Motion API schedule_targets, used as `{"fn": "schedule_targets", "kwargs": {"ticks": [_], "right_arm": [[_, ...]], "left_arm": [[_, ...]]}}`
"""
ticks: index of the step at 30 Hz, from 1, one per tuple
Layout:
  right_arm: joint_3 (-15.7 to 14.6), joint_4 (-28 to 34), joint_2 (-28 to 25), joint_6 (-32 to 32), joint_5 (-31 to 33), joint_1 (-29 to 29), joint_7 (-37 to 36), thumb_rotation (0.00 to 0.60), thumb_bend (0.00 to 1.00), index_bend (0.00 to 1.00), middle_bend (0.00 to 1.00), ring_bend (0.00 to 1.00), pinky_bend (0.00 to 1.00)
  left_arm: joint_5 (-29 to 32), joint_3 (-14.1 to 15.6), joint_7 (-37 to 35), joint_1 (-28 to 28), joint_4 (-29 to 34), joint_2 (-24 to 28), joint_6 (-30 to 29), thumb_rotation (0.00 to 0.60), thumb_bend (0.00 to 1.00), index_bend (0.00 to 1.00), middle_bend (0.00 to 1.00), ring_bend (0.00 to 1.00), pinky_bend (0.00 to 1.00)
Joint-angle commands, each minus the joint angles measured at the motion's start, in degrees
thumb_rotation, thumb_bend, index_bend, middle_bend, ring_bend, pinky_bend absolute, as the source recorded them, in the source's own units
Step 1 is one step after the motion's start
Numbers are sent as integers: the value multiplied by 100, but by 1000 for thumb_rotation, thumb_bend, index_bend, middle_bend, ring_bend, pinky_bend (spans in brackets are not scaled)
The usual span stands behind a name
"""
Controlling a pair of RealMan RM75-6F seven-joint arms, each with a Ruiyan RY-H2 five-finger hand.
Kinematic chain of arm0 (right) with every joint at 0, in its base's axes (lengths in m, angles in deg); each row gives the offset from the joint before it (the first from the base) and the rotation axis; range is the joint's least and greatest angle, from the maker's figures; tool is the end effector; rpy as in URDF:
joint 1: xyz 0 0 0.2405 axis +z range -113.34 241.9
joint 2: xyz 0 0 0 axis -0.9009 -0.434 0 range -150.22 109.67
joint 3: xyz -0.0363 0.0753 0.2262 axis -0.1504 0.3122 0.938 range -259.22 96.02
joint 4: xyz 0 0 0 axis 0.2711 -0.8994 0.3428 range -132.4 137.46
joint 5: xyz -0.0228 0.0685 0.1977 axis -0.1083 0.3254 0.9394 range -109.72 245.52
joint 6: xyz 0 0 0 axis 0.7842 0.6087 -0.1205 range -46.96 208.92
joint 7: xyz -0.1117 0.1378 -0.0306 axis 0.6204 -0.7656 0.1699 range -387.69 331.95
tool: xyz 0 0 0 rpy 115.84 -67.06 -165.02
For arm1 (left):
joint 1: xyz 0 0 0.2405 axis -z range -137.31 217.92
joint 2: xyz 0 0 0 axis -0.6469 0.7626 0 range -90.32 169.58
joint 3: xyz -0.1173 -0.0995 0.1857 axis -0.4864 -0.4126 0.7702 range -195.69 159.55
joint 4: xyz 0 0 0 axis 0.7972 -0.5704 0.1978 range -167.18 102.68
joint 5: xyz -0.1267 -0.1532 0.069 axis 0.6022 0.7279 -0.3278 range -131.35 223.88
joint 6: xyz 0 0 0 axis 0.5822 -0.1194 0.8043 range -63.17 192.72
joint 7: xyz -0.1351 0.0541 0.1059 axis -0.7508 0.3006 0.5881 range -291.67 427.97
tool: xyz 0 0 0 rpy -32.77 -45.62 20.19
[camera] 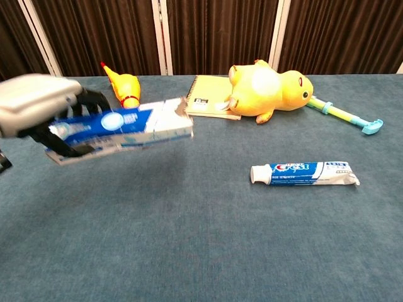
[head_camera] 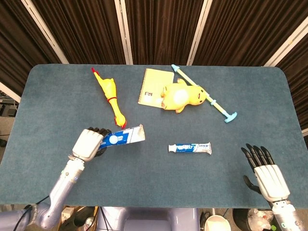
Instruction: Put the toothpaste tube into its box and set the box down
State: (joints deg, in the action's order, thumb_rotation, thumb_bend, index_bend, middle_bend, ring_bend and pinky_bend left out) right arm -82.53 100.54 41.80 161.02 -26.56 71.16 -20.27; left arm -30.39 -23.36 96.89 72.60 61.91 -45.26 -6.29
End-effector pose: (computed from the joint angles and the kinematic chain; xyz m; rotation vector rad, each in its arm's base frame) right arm -0.2610 -0.2056 0.1190 1.6502 -0.8583 0.8618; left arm -0.1374 0.3115 0.0102 -1.7968 -0.6913 -0.9841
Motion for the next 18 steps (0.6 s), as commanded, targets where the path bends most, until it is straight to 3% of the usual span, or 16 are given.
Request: {"fn": "schedule_targets", "kwargs": {"ticks": [1, 9, 18], "right_arm": [[232, 240, 117, -578, 335, 374, 515, 600, 352, 0, 0, 0, 20], [690, 492, 774, -1653, 1422, 1100, 1771, 600, 352, 46, 18, 0, 20], [856, 109, 1784, -2074, 2354, 1616, 2809, 600, 352, 118, 55, 0, 20]], "left_arm": [[-498, 109, -764, -183, 117, 454, -347, 600, 410, 354, 527, 487, 515], [-964, 89, -1454, -255, 103, 538, -632, 600, 410, 356, 529, 487, 515], [-1164, 13, -1801, -234, 137, 585, -681, 600, 410, 358, 529, 487, 515]]}}
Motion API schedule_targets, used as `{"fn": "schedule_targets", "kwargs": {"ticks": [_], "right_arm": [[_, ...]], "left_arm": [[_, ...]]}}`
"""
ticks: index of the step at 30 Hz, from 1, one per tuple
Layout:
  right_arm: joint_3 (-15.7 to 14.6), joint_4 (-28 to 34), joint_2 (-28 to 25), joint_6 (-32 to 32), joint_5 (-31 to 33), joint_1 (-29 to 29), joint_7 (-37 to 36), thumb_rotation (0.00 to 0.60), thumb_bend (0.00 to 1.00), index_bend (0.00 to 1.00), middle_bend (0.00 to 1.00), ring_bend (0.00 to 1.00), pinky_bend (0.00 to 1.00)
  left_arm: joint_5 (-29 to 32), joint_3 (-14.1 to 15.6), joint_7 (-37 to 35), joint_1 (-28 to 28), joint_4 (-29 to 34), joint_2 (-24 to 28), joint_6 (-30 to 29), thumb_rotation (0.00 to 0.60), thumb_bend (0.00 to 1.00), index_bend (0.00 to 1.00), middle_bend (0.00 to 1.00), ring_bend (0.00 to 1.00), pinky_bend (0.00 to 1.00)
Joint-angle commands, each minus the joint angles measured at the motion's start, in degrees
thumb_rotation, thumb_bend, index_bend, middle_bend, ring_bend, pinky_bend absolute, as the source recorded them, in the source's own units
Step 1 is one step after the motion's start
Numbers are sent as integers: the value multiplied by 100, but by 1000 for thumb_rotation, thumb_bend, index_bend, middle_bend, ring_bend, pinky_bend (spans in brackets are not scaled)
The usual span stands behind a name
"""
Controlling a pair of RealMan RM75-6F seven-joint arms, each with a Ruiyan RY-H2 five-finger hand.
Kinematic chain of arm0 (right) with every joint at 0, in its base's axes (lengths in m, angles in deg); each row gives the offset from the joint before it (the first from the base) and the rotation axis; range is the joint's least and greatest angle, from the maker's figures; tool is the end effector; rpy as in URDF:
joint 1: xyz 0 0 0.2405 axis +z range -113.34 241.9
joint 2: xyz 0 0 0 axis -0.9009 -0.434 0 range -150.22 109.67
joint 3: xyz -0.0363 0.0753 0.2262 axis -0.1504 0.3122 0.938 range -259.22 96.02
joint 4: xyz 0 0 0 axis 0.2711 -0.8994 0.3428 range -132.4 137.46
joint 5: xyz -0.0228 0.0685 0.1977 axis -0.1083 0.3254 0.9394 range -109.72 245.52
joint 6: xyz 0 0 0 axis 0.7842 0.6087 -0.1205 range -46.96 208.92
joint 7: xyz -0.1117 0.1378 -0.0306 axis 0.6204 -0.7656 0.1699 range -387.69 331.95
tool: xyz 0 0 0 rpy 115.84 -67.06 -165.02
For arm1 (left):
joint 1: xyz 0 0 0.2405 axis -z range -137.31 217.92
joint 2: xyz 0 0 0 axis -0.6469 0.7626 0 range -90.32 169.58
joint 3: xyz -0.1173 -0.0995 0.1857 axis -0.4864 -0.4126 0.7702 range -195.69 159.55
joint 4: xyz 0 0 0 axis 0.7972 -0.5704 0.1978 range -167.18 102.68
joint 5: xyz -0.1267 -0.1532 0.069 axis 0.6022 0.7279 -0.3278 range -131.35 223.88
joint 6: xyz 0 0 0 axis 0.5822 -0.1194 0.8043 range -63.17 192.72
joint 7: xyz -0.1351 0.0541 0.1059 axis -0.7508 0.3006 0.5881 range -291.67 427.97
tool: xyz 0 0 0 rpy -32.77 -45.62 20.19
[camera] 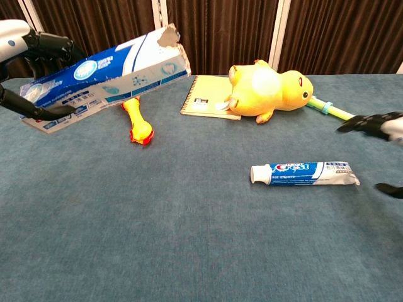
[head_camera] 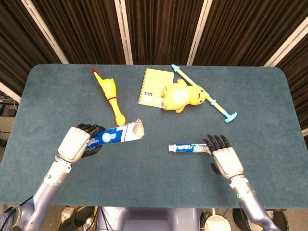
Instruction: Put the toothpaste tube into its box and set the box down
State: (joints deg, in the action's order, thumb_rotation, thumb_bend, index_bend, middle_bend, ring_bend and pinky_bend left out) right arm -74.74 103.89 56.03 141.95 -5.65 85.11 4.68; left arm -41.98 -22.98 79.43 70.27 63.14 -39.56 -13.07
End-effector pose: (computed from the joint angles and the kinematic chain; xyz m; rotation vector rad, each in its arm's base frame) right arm -0.2014 -0.2754 0.0214 1.8244 -0.8762 0.7103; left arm -0.1296 0.3014 0.0547 -1.7341 -0.7250 -1.2841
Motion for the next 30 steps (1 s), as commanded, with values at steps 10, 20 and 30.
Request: {"fn": "schedule_targets", "kwargs": {"ticks": [10, 20, 30], "right_arm": [[204, -970, 1084, -261, 649, 592, 611, 600, 353, 216, 134, 54, 20], [333, -1499, 1190, -346, 922, 824, 512, 600, 371, 276, 181, 108, 77], [177, -1665, 1185, -304, 1051, 821, 469, 600, 510, 614, 480, 430, 462]], "left_arm": [[7, -45, -222, -25, -59, 44, 54, 600, 410, 359, 530, 487, 515], [1, -93, -285, -23, -130, 3, 94, 600, 410, 360, 532, 487, 515], [-31, -114, -332, -38, -148, -6, 95, 600, 410, 360, 534, 487, 516]]}}
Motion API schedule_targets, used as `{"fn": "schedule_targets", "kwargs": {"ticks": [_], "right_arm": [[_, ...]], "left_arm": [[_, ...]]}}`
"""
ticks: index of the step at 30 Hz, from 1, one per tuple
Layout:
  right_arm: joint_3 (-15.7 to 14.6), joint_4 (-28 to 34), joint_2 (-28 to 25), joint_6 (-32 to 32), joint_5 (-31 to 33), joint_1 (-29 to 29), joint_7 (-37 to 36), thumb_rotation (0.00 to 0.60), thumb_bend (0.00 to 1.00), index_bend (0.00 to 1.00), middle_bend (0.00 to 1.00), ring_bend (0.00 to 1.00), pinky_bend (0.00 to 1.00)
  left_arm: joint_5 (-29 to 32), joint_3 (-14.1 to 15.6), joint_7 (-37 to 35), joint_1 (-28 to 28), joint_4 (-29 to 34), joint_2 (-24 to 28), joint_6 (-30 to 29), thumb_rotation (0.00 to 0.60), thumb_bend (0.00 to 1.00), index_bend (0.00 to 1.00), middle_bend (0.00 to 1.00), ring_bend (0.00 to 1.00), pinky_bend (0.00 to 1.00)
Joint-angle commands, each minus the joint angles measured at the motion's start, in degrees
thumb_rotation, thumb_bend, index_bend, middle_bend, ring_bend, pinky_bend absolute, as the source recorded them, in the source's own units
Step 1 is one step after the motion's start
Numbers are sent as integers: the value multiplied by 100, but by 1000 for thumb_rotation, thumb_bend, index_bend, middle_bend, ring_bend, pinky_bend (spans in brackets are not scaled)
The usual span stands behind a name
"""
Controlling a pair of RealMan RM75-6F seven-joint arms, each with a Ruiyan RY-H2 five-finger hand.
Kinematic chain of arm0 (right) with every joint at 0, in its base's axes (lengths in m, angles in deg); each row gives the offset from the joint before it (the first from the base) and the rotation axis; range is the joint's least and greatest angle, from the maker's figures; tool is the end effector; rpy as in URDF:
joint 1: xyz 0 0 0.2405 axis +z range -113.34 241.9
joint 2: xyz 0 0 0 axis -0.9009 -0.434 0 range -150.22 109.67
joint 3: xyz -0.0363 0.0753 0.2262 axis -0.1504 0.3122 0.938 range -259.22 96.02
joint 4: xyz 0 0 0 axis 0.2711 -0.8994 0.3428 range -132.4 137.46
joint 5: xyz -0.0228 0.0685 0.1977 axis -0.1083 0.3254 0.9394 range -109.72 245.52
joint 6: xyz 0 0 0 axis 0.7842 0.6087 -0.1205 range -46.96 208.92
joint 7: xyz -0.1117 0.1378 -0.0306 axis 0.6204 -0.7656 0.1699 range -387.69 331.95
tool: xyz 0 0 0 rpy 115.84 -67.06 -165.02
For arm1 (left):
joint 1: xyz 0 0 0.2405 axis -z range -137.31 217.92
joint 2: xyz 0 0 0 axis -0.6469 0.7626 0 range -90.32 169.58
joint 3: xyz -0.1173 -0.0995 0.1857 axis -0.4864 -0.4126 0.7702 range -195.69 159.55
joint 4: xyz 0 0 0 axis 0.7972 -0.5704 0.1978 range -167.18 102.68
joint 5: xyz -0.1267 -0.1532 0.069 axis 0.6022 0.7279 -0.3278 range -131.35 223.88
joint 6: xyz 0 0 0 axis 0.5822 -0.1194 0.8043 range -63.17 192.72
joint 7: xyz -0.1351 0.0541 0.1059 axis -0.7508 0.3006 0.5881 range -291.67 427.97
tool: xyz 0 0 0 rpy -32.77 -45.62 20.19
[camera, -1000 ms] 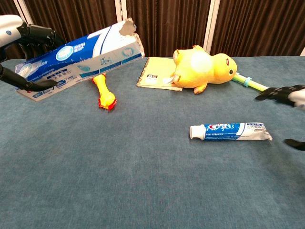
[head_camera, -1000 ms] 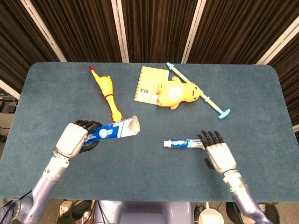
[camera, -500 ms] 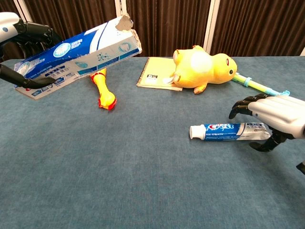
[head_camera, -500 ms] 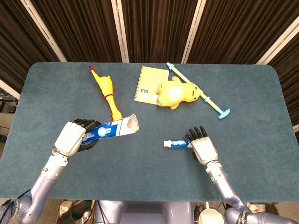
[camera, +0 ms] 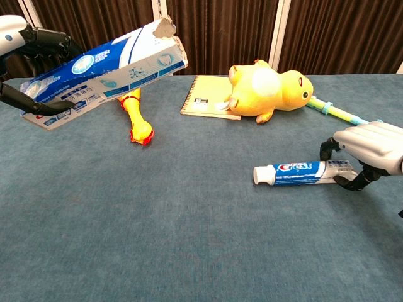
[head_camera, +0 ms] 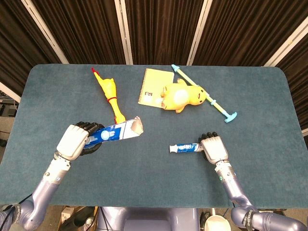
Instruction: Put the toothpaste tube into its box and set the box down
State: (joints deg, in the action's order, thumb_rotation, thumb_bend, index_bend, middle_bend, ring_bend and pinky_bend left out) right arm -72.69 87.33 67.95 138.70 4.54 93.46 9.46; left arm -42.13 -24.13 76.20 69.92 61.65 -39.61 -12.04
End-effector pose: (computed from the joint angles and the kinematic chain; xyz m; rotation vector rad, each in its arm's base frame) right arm -0.2133 -0.3261 -0.0235 1.8077 -0.8257 0.5918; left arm -0.1340 0.3070 0.0560 -1.7220 -0.7593 -1.3023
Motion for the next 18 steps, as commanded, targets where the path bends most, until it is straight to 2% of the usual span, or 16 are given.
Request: {"fn": "schedule_targets", "kwargs": {"ticks": [1, 4, 8, 18], "right_arm": [[-41, -1, -15, 28, 44, -20, -21, 600, 526, 666, 525, 478, 518], [-68, 45, -56, 49, 39, -32, -94, 600, 564, 782, 626, 578, 621], [-96, 144, -152, 98, -79, -43, -254, 600, 594, 876, 708, 656, 682], [115, 699, -741, 506, -796, -15, -888, 600, 611, 898, 724, 671, 697]], "left_arm": [[-27, 0, -14, -4, 3, -3, -11, 600, 410, 360, 534, 487, 516], [-54, 9, -34, -14, -3, -7, -19, 600, 410, 360, 535, 488, 516], [-49, 5, -57, -21, -16, -14, -6, 600, 410, 360, 538, 488, 516], [-49, -73, -369, 24, -161, -208, 6, 600, 410, 365, 544, 492, 516]]}}
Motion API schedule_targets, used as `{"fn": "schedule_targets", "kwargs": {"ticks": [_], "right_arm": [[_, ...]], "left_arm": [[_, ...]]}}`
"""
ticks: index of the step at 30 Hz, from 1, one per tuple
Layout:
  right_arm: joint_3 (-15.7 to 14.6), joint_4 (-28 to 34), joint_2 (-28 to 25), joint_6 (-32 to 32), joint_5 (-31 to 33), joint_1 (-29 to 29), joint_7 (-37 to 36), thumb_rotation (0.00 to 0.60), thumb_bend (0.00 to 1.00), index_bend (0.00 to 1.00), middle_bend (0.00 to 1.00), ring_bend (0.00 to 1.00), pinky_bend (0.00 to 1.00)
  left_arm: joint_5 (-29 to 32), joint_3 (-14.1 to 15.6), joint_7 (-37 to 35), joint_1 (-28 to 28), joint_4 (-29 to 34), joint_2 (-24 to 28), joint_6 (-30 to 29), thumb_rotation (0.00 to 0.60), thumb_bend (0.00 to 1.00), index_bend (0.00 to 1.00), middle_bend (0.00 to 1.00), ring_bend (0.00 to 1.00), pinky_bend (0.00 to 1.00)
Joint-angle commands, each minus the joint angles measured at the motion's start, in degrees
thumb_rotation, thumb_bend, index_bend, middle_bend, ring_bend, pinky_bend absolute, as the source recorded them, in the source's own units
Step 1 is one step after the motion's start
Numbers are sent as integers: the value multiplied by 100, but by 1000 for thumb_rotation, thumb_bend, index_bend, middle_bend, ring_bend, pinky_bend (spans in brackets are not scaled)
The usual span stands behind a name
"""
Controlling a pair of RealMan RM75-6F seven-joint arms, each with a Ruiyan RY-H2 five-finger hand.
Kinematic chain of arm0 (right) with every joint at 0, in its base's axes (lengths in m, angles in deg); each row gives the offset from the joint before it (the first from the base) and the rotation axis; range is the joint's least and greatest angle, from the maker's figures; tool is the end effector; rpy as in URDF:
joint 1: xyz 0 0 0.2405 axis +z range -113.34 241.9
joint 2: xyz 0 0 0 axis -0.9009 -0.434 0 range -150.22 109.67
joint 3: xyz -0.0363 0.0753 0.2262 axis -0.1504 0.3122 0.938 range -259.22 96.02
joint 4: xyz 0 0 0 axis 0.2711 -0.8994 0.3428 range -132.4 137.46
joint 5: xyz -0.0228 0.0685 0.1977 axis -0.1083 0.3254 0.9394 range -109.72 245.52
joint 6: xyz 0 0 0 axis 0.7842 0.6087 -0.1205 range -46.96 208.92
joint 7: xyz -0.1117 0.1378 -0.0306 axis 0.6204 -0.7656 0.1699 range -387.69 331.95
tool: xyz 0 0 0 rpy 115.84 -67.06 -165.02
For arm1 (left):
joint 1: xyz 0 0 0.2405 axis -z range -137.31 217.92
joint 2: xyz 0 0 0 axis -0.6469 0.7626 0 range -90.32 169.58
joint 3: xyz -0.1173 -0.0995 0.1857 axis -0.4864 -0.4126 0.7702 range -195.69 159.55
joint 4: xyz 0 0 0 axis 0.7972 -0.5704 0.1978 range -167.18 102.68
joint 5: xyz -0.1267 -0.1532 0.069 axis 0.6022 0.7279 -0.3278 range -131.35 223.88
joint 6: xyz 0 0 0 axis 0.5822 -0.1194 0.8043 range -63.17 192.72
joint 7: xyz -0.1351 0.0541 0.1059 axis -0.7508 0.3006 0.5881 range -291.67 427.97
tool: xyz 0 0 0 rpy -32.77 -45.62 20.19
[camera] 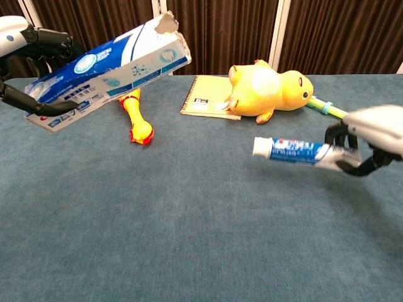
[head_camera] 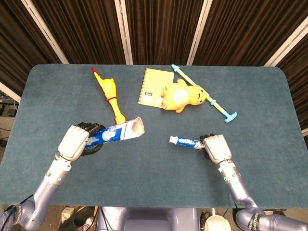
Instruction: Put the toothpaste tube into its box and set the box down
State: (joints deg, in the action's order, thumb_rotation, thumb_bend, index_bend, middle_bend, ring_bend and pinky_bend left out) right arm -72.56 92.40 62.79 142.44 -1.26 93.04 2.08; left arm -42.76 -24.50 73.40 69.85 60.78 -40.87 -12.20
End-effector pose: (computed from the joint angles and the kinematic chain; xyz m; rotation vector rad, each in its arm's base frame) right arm -0.1952 -0.3268 0.0089 1.7707 -0.8147 0.7513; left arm -0.1314 0.3070 0.0522 -1.7106 -0.8003 -1.3509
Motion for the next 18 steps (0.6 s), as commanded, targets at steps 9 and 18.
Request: {"fn": "schedule_targets", "kwargs": {"ticks": [9, 18], "right_arm": [[496, 260, -1087, 827, -1516, 180, -933, 600, 611, 898, 724, 671, 697], [745, -290, -1681, 1454, -2372, 326, -1464, 600, 611, 898, 724, 671, 697]], "left_arm": [[57, -172, -751, 269, -756, -650, 224, 600, 410, 366, 541, 492, 516], [-158, -155, -1570, 436, -1744, -1278, 147, 600, 410, 367, 540, 492, 516]]}}
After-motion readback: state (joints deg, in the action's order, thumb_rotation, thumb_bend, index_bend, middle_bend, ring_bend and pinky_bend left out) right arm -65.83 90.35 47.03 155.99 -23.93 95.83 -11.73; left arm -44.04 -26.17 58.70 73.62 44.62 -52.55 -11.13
